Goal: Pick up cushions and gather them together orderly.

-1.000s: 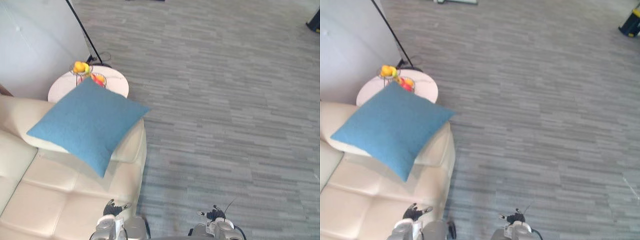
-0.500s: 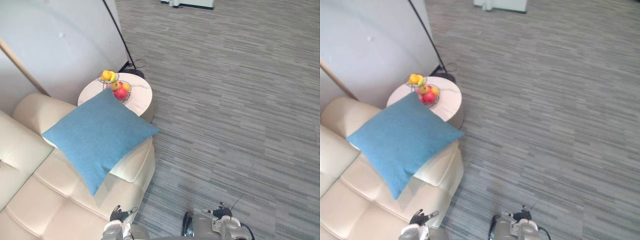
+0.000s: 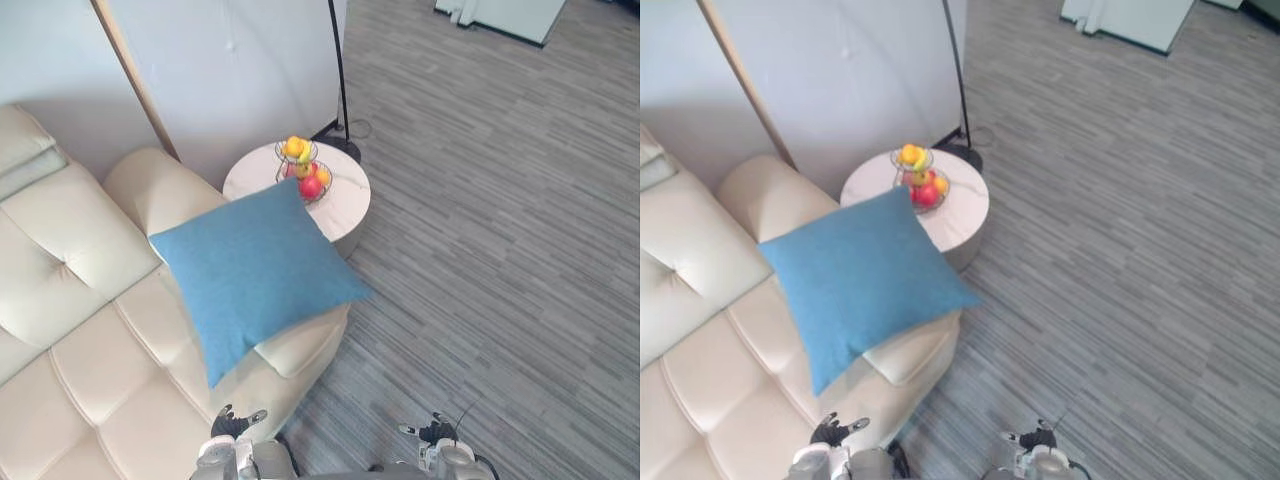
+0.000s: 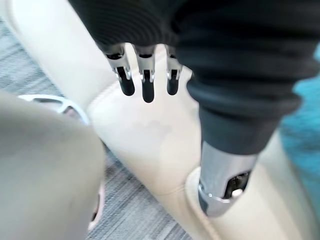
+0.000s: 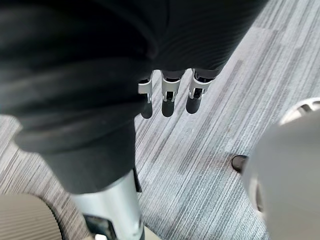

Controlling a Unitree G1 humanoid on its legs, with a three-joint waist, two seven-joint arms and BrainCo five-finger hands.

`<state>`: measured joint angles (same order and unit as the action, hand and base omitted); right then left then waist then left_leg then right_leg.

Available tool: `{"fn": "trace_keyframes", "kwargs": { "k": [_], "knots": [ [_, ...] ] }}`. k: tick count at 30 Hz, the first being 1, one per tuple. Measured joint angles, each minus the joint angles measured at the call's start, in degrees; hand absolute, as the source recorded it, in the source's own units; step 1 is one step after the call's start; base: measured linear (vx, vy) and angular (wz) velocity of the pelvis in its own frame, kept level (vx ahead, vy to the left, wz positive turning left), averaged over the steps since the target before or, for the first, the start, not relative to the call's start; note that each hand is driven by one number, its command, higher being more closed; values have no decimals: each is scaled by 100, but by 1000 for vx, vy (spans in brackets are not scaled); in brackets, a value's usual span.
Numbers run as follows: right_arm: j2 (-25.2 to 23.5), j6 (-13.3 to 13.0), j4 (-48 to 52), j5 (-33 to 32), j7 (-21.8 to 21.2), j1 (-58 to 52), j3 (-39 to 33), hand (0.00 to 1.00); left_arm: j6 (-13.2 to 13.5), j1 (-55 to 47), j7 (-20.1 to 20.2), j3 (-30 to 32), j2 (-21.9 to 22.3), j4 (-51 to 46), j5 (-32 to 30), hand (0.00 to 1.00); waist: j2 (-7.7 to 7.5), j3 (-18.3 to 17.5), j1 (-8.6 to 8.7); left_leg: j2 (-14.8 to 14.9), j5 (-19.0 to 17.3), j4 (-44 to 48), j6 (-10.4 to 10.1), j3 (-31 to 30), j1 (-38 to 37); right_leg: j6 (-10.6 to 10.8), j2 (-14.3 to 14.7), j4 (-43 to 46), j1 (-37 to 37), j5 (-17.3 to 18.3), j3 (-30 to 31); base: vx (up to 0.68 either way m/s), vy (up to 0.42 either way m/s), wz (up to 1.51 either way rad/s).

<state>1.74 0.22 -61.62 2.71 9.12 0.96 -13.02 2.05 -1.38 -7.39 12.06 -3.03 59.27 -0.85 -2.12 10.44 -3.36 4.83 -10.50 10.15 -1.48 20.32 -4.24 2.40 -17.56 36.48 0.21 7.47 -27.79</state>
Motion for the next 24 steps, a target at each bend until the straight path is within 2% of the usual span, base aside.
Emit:
{"fn": "trace_keyframes", "kwargs": {
  "k": [1, 2, 3, 5, 6, 7, 8, 9, 12, 14, 15, 17, 18, 19, 21, 24],
  "knots": [
    [0, -29, 8, 4, -7, -13, -14, 0, -15, 1, -6, -13, -31, 30, -4, 0, 8, -2, 71, 4, -3, -46, 15, -179, -90, 72, 15, 551, 350, 247, 526, 168, -35, 93],
    [-4, -34, 12, 9, -23, -54, 29, 0, -13, 11, -13, -3, -80, 85, -2, 0, -3, -14, 70, 61, -10, -101, 22, -398, -137, 99, 278, 447, 491, 613, 955, 159, -71, 91],
    [-6, -38, 16, 7, -23, -53, 29, 0, -8, 14, -17, 4, -76, 88, 2, 0, -3, -14, 58, 71, -10, -124, 22, -482, -166, 66, 363, 383, 549, 684, 1074, 146, -118, 92],
    [-29, -44, 72, -2, -25, -41, 29, 0, 1, 24, -19, 62, -27, 91, 0, 0, 6, -14, 54, 98, -16, -199, 15, -835, -251, 75, 803, -65, 940, 790, 1844, 136, -151, 87],
    [-66, -52, 170, -24, -24, -64, 28, 0, 0, 30, -16, 71, -5, 94, -3, 0, 19, -12, 81, 123, -40, -199, -48, -1022, -279, 82, 1056, -476, 1048, 770, 2296, 136, -190, 89],
    [-94, -47, 206, -28, -24, -99, 31, 0, 5, 1, -13, 150, 17, 91, -5, 0, -19, -31, 80, 96, -74, -172, -148, -1135, -263, 98, 1169, -915, 1020, 514, 2555, 127, -200, 86],
    [-129, -43, 201, -34, -23, -145, 27, 0, 9, -7, -8, 215, 3, 85, -15, 0, -99, -67, 77, 22, -117, -136, -218, -1244, -265, 29, 1143, -1243, 997, 151, 2640, 165, -255, 79],
    [-148, -39, 196, -43, -27, -201, 4, 0, 1, -12, -25, 313, 58, 101, -8, 0, -119, -144, 49, 16, -272, 14, -372, -1439, -295, 73, 1084, -1316, 876, 205, 2526, 180, -244, 61],
    [29, 6, 215, -42, -18, -200, -30, 0, 11, -88, -21, 465, 379, 50, -11, 0, 254, -268, 28, 328, -291, 80, -445, -1532, -120, -31, 1245, -1498, 751, 370, 2050, 208, -212, 57],
    [61, 17, 218, -47, -13, -216, -76, 0, 4, -127, -18, 501, 416, -20, -11, 0, 316, -299, 66, 459, -209, 94, -556, -1587, -32, -71, 1258, -1599, 623, 408, 1716, 150, -162, 87],
    [28, 19, 218, -62, -11, -253, -194, 0, 4, -132, -17, 501, 411, -41, -9, 0, 298, -297, 80, 539, -114, 103, -616, -1524, 17, -74, 1250, -1724, 434, 407, 1443, 163, -158, 112],
    [-26, 21, 218, -94, -8, -281, -293, 0, 2, -154, -19, 502, 392, -114, -8, 0, 267, -300, 85, 607, -24, 97, -607, -1277, 19, -74, 1217, -1828, 263, 406, 1215, 85, -80, 76],
    [-75, 18, 222, -128, -8, -281, -384, 0, 4, -170, -22, 502, 369, -178, -7, 0, 183, -289, 84, 620, 58, 88, -583, -1035, 34, -75, 1157, -1903, 172, 406, 1061, 21, -22, 75],
    [-147, 10, 239, -177, 2, -277, -503, 0, 3, -173, -33, 498, 308, -208, -7, 0, 97, -331, 86, 617, 184, 79, -531, -434, 116, -73, 1041, -2034, 113, 403, 870, 5, -6, 73],
    [-174, 4, 254, -275, 10, -272, -536, 0, 3, -156, -51, 486, 276, -234, -5, 0, 44, -332, 88, 625, 233, 53, -519, 39, 198, -43, 1004, -2160, 82, 370, 734, 7, 22, 54],
    [-172, 5, 267, -337, 45, -244, -652, 0, -11, -184, -139, 476, 194, -220, 2, 0, 16, -347, 59, 523, 393, -250, -487, 64, 162, -21, 1045, -2556, -31, 69, 719, 21, 66, 11]
  ]
}}
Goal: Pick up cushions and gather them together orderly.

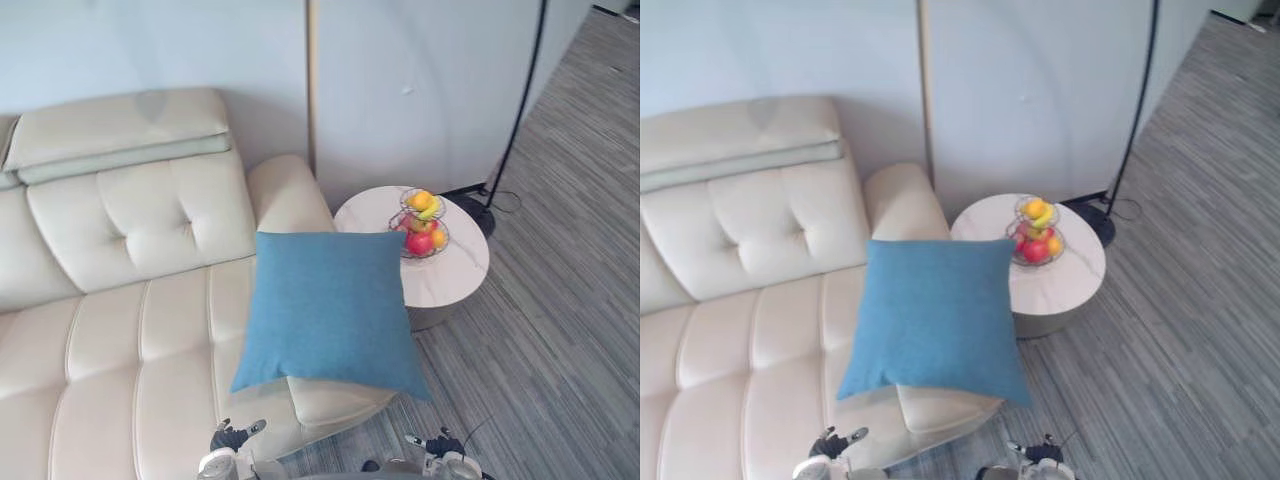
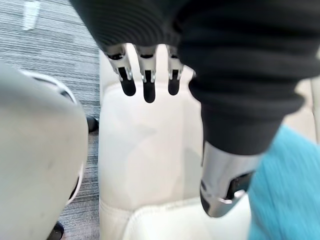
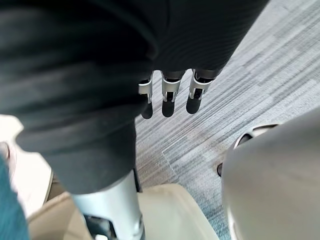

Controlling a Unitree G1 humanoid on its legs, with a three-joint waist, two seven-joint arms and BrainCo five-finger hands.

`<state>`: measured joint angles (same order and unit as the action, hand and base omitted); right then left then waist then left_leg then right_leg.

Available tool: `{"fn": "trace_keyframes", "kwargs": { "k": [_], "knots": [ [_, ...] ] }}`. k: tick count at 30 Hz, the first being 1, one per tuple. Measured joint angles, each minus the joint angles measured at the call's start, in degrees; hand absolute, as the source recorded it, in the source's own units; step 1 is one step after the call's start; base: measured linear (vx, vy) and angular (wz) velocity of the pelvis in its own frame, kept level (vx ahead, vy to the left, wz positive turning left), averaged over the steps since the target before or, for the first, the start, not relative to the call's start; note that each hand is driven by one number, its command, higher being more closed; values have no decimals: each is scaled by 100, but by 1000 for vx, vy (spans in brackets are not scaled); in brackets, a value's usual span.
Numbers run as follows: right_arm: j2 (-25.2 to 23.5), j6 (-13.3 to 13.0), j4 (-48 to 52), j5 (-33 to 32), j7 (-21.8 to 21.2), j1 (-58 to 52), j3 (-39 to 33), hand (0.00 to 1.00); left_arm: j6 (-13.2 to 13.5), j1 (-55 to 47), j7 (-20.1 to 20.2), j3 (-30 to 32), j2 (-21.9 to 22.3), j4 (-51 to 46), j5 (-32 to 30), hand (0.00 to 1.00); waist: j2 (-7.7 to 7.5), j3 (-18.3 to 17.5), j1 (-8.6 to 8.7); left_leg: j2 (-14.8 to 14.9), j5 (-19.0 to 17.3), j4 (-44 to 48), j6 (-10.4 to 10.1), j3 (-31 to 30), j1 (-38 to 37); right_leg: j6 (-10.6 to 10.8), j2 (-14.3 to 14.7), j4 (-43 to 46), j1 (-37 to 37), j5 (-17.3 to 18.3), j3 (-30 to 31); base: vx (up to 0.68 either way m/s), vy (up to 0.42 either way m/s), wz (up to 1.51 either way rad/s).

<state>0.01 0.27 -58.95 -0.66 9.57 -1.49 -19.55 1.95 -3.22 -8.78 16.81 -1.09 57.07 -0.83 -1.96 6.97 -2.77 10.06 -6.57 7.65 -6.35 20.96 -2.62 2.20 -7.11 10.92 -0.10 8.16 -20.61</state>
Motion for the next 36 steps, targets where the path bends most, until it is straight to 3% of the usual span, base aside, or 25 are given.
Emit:
{"fn": "trace_keyframes", "kwargs": {
  "k": [6, 12, 20, 27, 31, 36],
  "knots": [
    [348, -19, 505, -76, 61, 28, -288, 0, -5, 8, -1, -44, -254, 42, -10, 0, -27, -40, 23, -217, 237, -542, 64, 45, -265, 99, -6, -447, -214, -346, 164, -48, 61, -5],
    [1040, -61, 1326, -161, 193, 222, -296, 0, 11, 144, -84, -43, -930, -204, -7, 0, 11, -53, 139, -423, 759, -1358, 125, -1, -437, 80, 47, -747, -149, -525, 221, -122, 15, 3],
    [1402, -73, 1812, -157, 397, 694, -251, 0, 20, 260, -139, -76, -1159, -905, 341, 0, 126, -102, 223, -498, 783, -1386, 160, -52, -221, 103, 39, -932, -3, -670, 271, -38, 9, 1],
    [1389, -71, 1812, -187, 409, 1257, 317, 0, 24, 822, -266, -757, -1218, -1393, 558, 0, 265, -22, 227, -521, 794, -1355, 170, -129, -66, 95, 56, -1047, 67, -748, 231, 60, -8, 3],
    [1352, -70, 1809, -349, 471, 2011, 767, 0, 26, 1705, -362, -1338, -1220, -1436, 625, 0, 346, 291, 229, -513, 899, -1349, 241, -199, 295, 13, 68, -1064, 375, -837, 219, 2, -15, 7],
    [1343, -70, 1801, -469, 583, 3046, 1129, 0, 50, 2853, -488, -1841, -1190, -1431, 854, 0, 311, 769, 231, -447, 901, -935, 244, -292, 1069, -24, 28, -856, 1014, -869, 272, -51, -16, 7]
  ]
}}
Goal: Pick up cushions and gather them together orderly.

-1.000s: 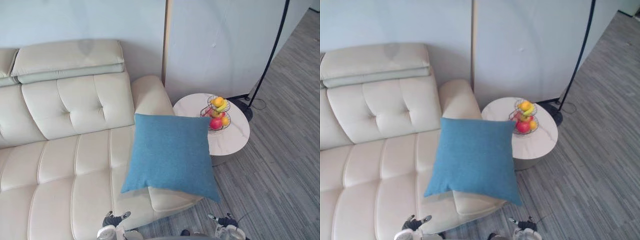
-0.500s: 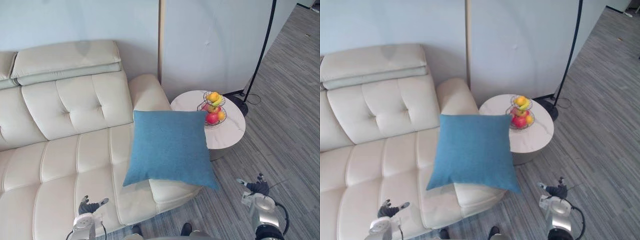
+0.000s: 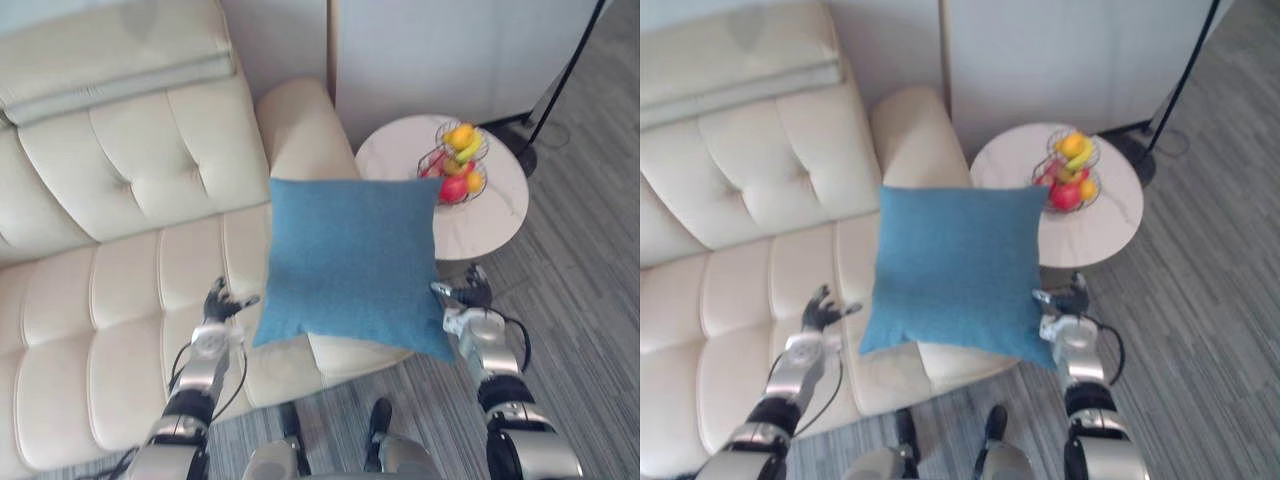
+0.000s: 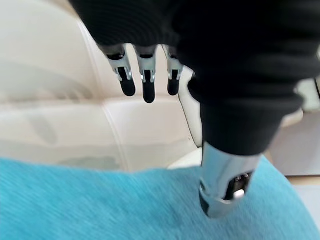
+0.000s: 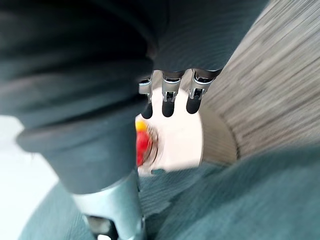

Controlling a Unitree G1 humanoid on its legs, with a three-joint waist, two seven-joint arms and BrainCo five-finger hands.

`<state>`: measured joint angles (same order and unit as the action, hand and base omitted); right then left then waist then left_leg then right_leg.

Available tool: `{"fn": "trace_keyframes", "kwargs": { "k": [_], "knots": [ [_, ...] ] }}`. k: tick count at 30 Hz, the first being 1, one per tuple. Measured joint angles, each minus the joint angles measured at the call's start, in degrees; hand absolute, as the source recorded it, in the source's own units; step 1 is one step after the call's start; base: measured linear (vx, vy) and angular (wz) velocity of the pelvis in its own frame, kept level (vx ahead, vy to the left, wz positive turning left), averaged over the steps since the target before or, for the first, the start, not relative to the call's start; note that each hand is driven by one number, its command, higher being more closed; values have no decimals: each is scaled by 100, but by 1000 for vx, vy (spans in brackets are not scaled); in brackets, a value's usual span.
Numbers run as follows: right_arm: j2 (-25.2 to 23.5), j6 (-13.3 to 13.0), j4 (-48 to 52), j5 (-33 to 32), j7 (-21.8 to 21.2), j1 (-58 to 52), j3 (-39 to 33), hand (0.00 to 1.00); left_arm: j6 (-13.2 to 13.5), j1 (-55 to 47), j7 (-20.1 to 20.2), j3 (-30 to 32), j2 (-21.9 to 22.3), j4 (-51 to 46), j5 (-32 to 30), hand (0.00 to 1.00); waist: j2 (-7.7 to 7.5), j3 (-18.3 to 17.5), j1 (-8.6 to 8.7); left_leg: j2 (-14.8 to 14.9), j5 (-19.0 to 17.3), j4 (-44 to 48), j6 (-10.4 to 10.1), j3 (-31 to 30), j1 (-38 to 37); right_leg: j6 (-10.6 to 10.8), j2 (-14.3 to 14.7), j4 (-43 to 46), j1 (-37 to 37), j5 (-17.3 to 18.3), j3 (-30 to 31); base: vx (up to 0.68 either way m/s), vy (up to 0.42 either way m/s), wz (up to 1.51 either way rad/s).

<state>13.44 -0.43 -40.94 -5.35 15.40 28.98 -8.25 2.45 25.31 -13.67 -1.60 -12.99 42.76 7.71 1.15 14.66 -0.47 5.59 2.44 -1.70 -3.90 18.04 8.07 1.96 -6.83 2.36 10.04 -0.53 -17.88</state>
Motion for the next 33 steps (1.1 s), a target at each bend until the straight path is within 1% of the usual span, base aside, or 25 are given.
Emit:
{"fn": "trace_keyframes", "kwargs": {
  "k": [4, 5, 6, 7, 8, 12, 14, 18, 20, 23, 25, 26, 28, 29, 30, 32, 33],
  "knots": [
    [-21, 3, -8, -165, 166, 431, 77, 0, 20, 539, -122, -246, 112, 88, 151, 0, -9, 331, 0, 50, -3, 310, 3, 14, 426, -2, -39, 266, 424, 1, 151, -49, -18, -5],
    [-62, 4, -7, -172, 193, 481, 94, 100, 23, 621, -132, -288, 161, 114, 158, 100, -4, 386, 3, 79, -8, 385, 6, 15, 507, -6, -37, 351, 517, 5, 199, -36, -17, -1],
    [-96, 4, -1, -196, 229, 502, 109, 100, 25, 674, -139, -306, 200, 139, 160, 100, -11, 407, 8, 93, -10, 447, 8, 16, 582, -6, -38, 406, 587, 5, 242, -53, -29, -6],
    [-188, 4, 21, -247, 307, 598, 175, 100, 50, 816, -215, -374, 268, 202, 225, 100, -23, 515, 9, 142, -16, 598, 11, 28, 704, -38, -39, 607, 748, 30, 329, -62, -32, -5],
    [-253, 20, 160, -264, 329, 604, 186, 100, 54, 896, -244, -423, 307, 212, 255, 100, -29, 544, 8, 184, -24, 695, 19, 33, 811, -73, -45, 732, 874, 57, 346, -60, -40, -7],
    [-437, 16, 655, -369, 390, 665, 331, 100, 91, 1154, -348, -457, 302, 206, 275, 100, -23, 620, -21, 301, -55, 833, 12, 107, 1079, -118, -32, 998, 1235, 128, 434, -94, -31, -7],
    [-432, -2, 912, -377, 441, 666, 450, 100, 112, 1200, -389, -457, 230, 27, 460, 100, -24, 628, -56, 342, -100, 889, 8, 199, 1194, -145, -26, 1125, 1415, 202, 484, -132, -29, -7],
    [-421, -4, 1317, -476, 491, 473, 595, 100, 110, 1050, -404, -555, 243, -337, 717, 100, -22, 634, -74, 379, -117, 890, -18, 234, 1178, -158, -15, 1160, 1411, 213, 472, -75, -13, -2],
    [-444, -61, 1723, -489, 496, 146, 683, 100, 112, 811, -435, -665, 244, -801, 788, 100, -22, 633, -92, 391, -107, 879, -31, 264, 1149, -159, -14, 1158, 1393, 211, 465, 0, 0, 0],
    [-449, -89, 2079, -592, 494, -434, 811, 100, 114, 321, -472, -797, 254, -1478, 820, 100, -23, 623, -115, 384, -92, 824, -51, 293, 896, -156, -14, 1107, 1147, 213, 449, 78, 12, -2],
    [-483, -93, 2388, -592, 483, -858, 911, 100, 116, -13, -472, -876, 282, -1894, 819, 100, -16, 610, -113, 366, -92, 721, -52, 307, 644, -143, -4, 996, 883, 221, 415, 85, 20, 1],
    [-562, -96, 2563, -591, 479, -1168, 919, 100, 124, -292, -472, -933, 289, -2172, 819, 100, -23, 586, -108, 337, -80, 568, -70, 304, 398, -133, 17, 869, 649, 226, 407, 92, 26, 1],
    [-597, -117, 2690, -588, 456, -1463, 969, 100, 135, -619, -469, -968, 296, -2402, 820, 100, -22, 510, -79, 295, -58, 385, -99, 288, 190, -122, 40, 710, 443, 222, 400, 99, 33, 2],
    [-597, -122, 2720, -581, 396, -1667, 1068, 100, 138, -939, -467, -980, 310, -2588, 819, 100, -20, 372, -16, 266, -20, 238, -116, 272, 91, -88, 58, 564, 326, 197, 382, 108, 34, 10],
    [-610, -122, 2861, -574, 311, -1910, 1123, 100, 138, -1238, -466, -1012, 311, -2788, 818, 100, -14, 308, 22, 244, 2, 134, -122, 240, -74, -68, 77, 416, 120, 178, 344, 120, 32, 11],
    [-627, -123, 2993, -567, 261, -2125, 1131, 100, 138, -1492, -460, -1040, 313, -2955, 819, 100, -21, 277, 29, 225, 7, 57, -129, 187, -261, -55, 95, 287, -120, 170, 309, 104, 19, 13],
    [-630, -123, 3106, -524, 237, -2293, 1131, 100, 138, -1671, -445, -1084, 313, -3073, 819, 100, -15, 197, 38, 191, 6, 42, -129, 163, -342, -47, 98, 197, -254, 164, 280, 114, 24, 16]
  ]
}}
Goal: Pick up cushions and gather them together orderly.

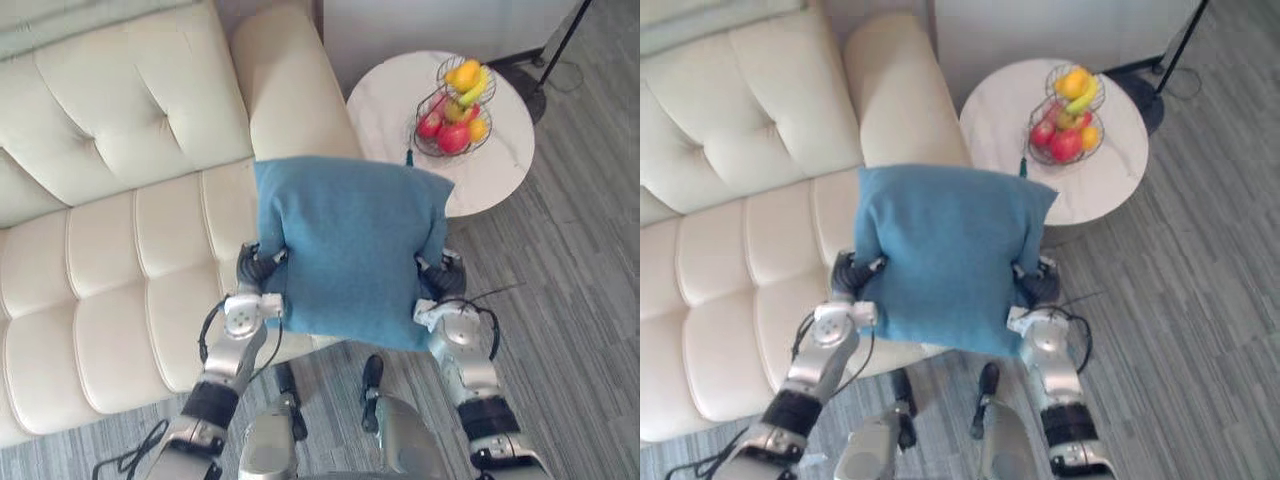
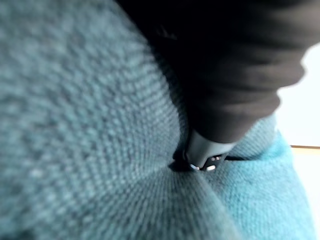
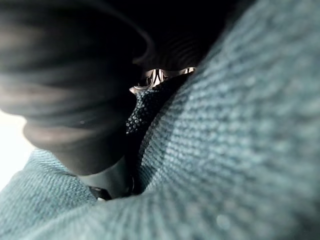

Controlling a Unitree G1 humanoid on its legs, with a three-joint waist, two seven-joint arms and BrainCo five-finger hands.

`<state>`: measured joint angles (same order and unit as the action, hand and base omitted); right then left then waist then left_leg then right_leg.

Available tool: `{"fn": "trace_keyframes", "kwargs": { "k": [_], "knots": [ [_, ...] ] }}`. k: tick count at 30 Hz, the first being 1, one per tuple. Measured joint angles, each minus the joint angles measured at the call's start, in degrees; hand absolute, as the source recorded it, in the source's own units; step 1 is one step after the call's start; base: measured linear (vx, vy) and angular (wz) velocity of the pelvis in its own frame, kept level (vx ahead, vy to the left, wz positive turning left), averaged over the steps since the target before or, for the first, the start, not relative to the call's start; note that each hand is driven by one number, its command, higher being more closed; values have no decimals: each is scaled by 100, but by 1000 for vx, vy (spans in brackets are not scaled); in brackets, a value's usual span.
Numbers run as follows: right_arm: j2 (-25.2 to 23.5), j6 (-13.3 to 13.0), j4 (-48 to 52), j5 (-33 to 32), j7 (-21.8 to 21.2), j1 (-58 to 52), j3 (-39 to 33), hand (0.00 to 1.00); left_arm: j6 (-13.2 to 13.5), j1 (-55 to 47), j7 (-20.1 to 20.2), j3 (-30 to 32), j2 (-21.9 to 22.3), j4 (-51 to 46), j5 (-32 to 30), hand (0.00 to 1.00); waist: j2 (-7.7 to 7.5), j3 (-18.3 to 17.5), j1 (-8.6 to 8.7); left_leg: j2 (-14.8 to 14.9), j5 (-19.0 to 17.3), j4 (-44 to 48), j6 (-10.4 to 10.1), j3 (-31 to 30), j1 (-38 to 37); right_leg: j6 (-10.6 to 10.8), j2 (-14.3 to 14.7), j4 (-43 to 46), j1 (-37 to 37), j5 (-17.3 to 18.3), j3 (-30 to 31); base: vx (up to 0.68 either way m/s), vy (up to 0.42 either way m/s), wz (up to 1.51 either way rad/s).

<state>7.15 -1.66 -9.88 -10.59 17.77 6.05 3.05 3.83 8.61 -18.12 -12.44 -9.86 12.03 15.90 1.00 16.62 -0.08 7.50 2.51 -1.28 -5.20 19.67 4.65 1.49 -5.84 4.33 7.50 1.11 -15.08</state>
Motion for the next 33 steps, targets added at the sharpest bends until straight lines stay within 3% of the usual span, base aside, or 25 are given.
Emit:
{"fn": "trace_keyframes", "kwargs": {
  "k": [5, 15, 17, 20, 22, 24, 25, 26, 27, 28, 29, 30, 32, 33],
  "knots": [
    [-26, -148, 717, 171, -218, -688, 185, 100, 99, -1170, 98, 47, 65, -1058, 27, 100, 21, -542, 7, -65, -1, -229, 2, -114, -412, 44, 51, -472, -577, -77, -52, 111, 4, 9],
    [-54, -434, 1176, 392, -407, -1372, 506, 100, 325, -2364, 223, 144, 254, -1767, 344, 100, 21, -970, -49, -107, -13, -360, 6, -307, -740, 72, 75, -617, -979, -94, -85, -10, 11, 7],
    [-53, -439, 1175, 391, -407, -1372, 610, 100, 329, -2485, 223, 207, 303, -1767, 413, 100, 21, -969, -50, -104, -29, -260, 12, -344, -655, 89, 65, -614, -962, -123, -105, -82, 16, 17],
    [-25, -446, 1110, 392, -395, -1295, 667, 100, 331, -2504, 221, 267, 369, -1766, 477, 100, 53, -927, -73, -36, -289, 591, 26, -656, -41, 85, 4, -442, -833, -126, -378, -114, 17, 42],
    [66, -447, 1020, 439, -359, -922, 741, 100, 363, -2494, 211, 382, 493, -1788, 566, 100, 140, -918, -169, 29, -320, 849, 31, -701, 477, 28, -71, -57, -366, -76, -508, -180, 56, 27],
    [155, -453, 827, 545, -306, -681, 733, 100, 368, -2425, 208, 380, 547, -1781, 576, 100, 131, -917, -137, 80, -544, 826, 174, -455, 630, 8, -258, 24, -221, -92, -779, -124, 90, 66],
    [229, -453, 707, 613, -251, -641, 638, 100, 372, -2325, 208, 327, 625, -1776, 585, 100, 100, -910, -87, 210, -726, 1163, 494, 133, 675, 14, -511, 80, -252, -95, -1058, -77, 167, 97],
    [262, -442, 578, 614, -196, -584, 595, 100, 378, -2284, 208, 277, 669, -1776, 596, 100, 95, -919, -45, 422, -828, 1608, 642, 633, 623, 51, -707, 159, -281, -118, -1205, -53, 183, 96],
    [275, -440, 570, 614, -180, -583, 591, 100, 384, -2273, 208, 256, 684, -1775, 615, 100, 109, -927, -22, 531, -857, 1755, 623, 836, 573, 102, -757, 148, -319, -149, -1278, -36, 223, 80],
    [339, -443, 573, 614, -163, -601, 564, 100, 440, -2265, 208, 197, 744, -1758, 669, 100, 226, -1007, 76, 811, -863, 1891, 478, 1200, 414, 254, -866, 105, -364, -247, -1470, -20, 298, 84],
    [418, -445, 560, 617, -161, -614, 436, 100, 477, -2180, 222, 100, 782, -1684, 676, 100, 448, -1149, 130, 886, -823, 1595, -169, 1158, 299, 411, -927, 90, -347, -352, -1622, -19, 363, 85],
    [372, -448, 495, 619, -153, -608, 363, 100, 482, -2087, 229, 75, 760, -1601, 674, 100, 426, -1164, 130, 743, -734, 1544, -153, 1108, 305, 466, -1037, 83, -357, -407, -1624, -47, 445, 67],
    [111, -432, 255, 642, -152, -635, 241, 100, 498, -1983, 234, 23, 594, -1428, 675, 100, 148, -1184, 88, 150, -709, 1207, 110, 1055, 238, 305, -1531, 64, -392, -737, -1843, -62, 421, 44],
    [64, -431, 217, 677, -156, -646, 218, 100, 498, -1981, 234, 23, 583, -1374, 674, 100, 132, -1184, 85, 99, -731, 1212, 154, 1012, 241, 320, -1590, 135, -386, -809, -1877, -31, 353, 45]
  ]
}}
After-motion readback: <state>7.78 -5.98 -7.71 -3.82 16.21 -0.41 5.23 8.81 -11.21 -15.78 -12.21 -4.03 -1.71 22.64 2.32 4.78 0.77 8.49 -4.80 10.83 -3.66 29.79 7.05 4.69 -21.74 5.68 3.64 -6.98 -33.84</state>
